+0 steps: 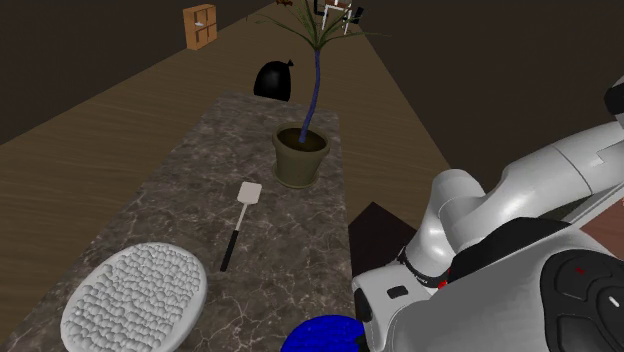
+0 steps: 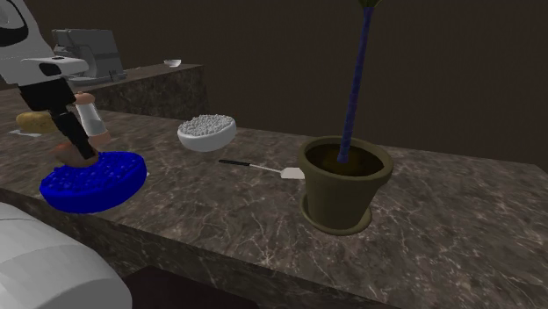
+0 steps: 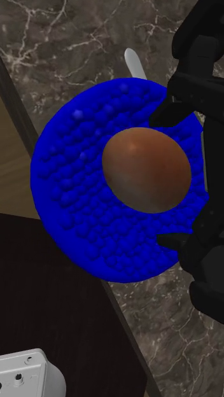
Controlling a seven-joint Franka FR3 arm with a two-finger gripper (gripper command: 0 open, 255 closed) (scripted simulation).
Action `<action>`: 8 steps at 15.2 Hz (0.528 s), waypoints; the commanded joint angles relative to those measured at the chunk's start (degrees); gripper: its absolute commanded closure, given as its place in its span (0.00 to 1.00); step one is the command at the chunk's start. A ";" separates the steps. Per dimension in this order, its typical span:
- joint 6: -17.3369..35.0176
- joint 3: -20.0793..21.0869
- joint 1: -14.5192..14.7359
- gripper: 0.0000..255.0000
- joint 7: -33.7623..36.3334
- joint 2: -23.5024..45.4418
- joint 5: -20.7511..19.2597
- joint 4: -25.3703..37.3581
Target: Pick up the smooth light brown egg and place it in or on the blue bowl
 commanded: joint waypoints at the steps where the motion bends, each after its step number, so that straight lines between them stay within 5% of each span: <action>1: 0.00 0.00 0.00 0.00 0.00 0.00 0.00 0.00; 8: -7.62 -2.90 0.55 0.00 0.04 -1.62 -1.03 5.97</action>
